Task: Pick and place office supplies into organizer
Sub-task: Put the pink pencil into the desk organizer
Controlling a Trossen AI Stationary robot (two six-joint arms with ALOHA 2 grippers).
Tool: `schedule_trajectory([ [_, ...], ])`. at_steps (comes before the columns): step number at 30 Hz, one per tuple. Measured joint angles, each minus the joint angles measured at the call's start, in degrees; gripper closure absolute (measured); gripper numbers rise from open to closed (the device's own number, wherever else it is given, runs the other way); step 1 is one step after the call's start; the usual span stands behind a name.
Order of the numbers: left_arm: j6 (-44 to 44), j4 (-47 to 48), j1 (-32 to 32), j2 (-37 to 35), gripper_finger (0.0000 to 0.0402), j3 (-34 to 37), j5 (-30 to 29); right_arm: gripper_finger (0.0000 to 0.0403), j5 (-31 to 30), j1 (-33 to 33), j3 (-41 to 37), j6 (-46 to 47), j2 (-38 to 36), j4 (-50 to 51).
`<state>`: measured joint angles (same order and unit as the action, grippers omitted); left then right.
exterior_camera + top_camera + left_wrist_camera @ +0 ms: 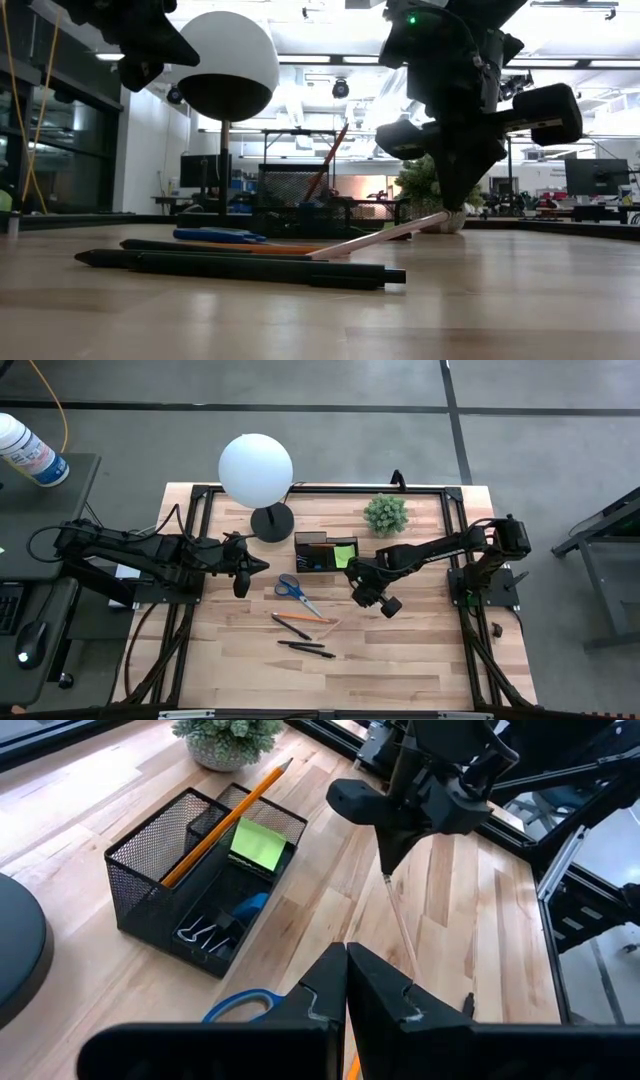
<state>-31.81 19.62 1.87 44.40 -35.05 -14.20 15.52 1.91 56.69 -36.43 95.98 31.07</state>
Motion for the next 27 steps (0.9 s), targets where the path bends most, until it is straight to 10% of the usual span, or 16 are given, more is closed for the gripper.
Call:
schedule_trajectory([
  [27,1.8,0.4,0.0,0.0,0.0401,0.0,0.0,0.0403,11.9,-6.1,9.4,6.3,-2.5,8.1],
])
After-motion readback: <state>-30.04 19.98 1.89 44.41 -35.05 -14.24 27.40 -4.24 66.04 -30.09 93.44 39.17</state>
